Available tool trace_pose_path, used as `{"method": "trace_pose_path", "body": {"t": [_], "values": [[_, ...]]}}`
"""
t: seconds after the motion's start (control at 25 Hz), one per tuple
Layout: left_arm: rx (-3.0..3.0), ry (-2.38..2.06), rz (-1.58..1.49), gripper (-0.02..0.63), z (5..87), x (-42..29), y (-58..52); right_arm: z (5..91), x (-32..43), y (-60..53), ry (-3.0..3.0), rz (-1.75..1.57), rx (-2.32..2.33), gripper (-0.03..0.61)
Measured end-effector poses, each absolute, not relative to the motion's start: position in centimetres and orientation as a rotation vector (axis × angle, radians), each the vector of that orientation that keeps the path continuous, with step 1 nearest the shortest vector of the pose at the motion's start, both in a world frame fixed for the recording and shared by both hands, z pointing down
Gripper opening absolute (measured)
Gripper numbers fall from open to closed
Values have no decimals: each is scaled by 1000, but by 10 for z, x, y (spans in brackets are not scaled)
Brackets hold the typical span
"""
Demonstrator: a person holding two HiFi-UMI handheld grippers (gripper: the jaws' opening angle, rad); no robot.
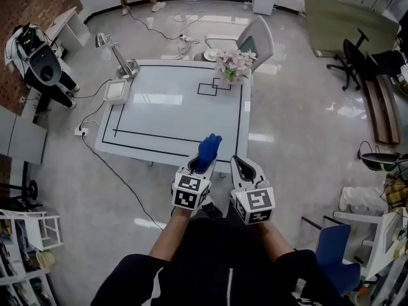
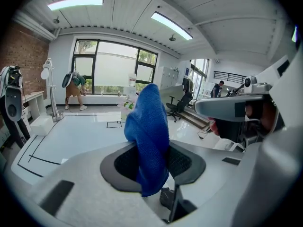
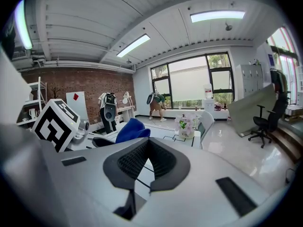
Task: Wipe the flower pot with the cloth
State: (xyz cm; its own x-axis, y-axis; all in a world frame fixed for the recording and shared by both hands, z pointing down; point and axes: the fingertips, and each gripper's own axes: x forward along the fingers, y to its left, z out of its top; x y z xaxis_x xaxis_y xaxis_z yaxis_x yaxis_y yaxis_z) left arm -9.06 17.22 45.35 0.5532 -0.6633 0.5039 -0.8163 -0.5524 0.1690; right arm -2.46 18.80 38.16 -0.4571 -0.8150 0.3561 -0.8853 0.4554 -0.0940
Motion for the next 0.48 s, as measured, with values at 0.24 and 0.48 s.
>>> {"method": "trace_pose_path", "body": {"t": [0.24,0.48], "values": [[2423,-1185,548,140,450,-88,181,380,-26,199,-2440,382,1473,8],[2432,-1179,540,140,446,-90,184,377,-30,203,-2436,376,1478,8]]}}
